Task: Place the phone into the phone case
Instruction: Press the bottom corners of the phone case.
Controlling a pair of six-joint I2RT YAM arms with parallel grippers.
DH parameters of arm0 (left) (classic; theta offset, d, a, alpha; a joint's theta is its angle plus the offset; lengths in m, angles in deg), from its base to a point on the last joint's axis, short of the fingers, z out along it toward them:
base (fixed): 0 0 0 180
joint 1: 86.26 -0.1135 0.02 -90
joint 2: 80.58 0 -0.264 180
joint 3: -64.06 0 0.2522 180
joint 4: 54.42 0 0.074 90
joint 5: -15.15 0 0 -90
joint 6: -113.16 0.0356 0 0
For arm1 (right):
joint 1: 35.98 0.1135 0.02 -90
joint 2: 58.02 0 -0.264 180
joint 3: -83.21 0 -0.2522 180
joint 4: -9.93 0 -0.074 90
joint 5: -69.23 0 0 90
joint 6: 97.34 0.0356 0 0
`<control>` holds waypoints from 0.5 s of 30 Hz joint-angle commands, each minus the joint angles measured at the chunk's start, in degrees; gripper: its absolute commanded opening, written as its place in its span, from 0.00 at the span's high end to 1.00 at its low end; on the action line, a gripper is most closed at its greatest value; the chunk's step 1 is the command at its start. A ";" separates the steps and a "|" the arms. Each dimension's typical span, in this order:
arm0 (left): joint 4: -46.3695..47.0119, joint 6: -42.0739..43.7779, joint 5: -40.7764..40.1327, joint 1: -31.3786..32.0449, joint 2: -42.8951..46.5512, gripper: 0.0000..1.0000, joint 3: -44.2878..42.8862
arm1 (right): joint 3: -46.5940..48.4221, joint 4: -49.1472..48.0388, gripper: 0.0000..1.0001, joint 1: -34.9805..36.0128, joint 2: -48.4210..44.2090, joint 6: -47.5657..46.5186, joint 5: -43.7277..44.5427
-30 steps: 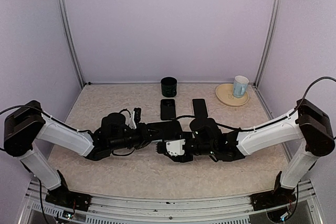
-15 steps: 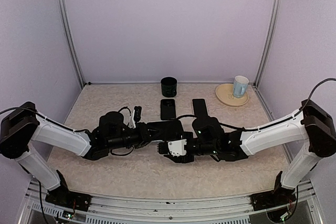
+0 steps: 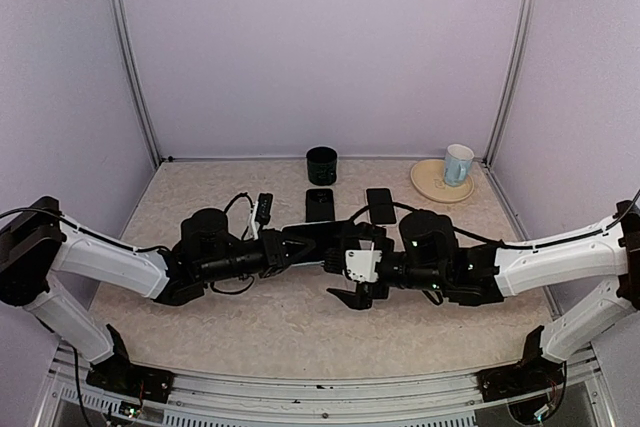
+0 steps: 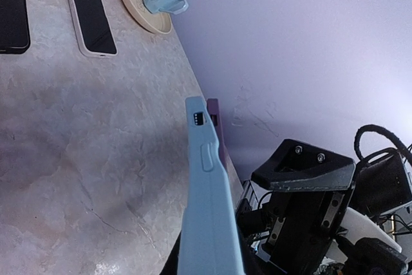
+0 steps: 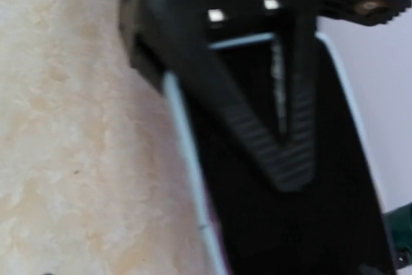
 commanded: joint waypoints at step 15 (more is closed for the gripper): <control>3.95 4.95 2.85 2.59 0.28 1.00 -2.95 | 4.83 -2.56 0.00 -0.33 4.04 0.83 5.74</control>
